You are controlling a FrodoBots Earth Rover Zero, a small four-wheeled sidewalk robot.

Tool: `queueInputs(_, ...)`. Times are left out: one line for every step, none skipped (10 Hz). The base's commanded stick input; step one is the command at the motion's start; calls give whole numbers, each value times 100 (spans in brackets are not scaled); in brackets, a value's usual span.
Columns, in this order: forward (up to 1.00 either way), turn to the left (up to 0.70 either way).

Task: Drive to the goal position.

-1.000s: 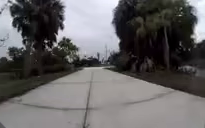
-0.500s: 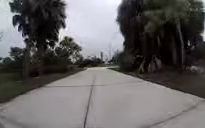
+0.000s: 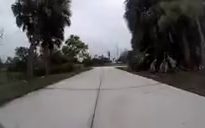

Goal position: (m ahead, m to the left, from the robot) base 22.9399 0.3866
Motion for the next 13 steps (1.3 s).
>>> queueInputs(85, 0)
queueInputs(85, 0)
queueInputs(85, 0)
queueInputs(85, 0)
queueInputs(85, 0)
queueInputs(85, 0)
queueInputs(85, 0)
queueInputs(85, 0)
queueInputs(85, 0)
queueInputs(85, 0)
queueInputs(85, 0)
queueInputs(85, 0)
queueInputs(85, 0)
